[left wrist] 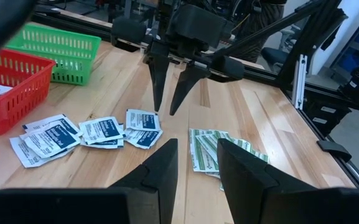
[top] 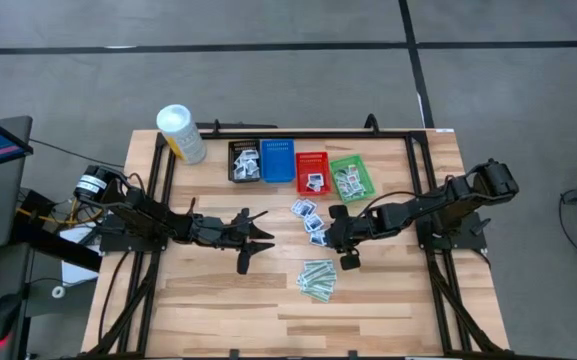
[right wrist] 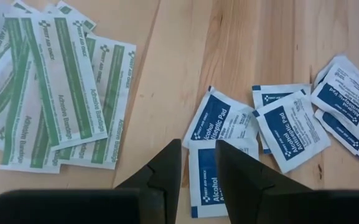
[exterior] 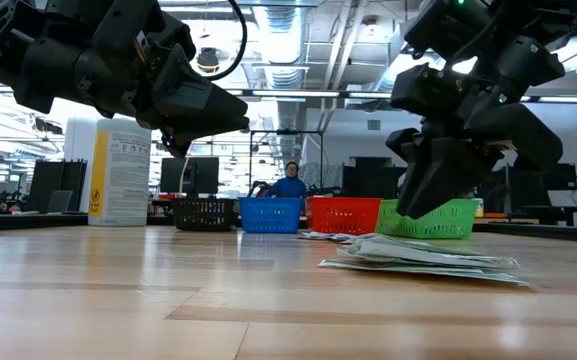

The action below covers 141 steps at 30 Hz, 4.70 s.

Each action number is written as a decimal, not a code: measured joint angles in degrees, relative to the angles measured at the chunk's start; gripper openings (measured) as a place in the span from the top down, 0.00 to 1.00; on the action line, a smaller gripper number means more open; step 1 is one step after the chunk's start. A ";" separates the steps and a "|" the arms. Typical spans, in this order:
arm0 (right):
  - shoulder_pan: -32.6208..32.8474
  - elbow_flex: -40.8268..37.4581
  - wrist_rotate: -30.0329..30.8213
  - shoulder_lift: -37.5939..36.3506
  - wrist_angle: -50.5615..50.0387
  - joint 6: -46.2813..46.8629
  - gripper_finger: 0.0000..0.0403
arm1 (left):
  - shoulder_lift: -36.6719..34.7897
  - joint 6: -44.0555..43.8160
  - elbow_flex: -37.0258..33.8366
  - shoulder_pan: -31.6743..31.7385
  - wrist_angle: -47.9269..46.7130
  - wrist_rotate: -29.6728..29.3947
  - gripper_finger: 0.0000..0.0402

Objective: Pick & Place First Aid Supplies
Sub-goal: Put the blue pad into the red bin

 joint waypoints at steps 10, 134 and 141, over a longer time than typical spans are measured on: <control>0.00 0.00 0.00 0.00 -0.02 0.00 0.77 | 0.00 0.00 0.00 0.00 0.00 0.00 0.72; -5.53 -7.53 0.64 1.44 8.07 13.99 0.52 | -0.02 -0.24 0.00 0.01 0.00 -1.05 0.72; -5.61 -6.99 0.98 9.11 12.38 14.14 0.57 | -0.01 -0.22 -0.02 0.00 0.00 -1.05 0.72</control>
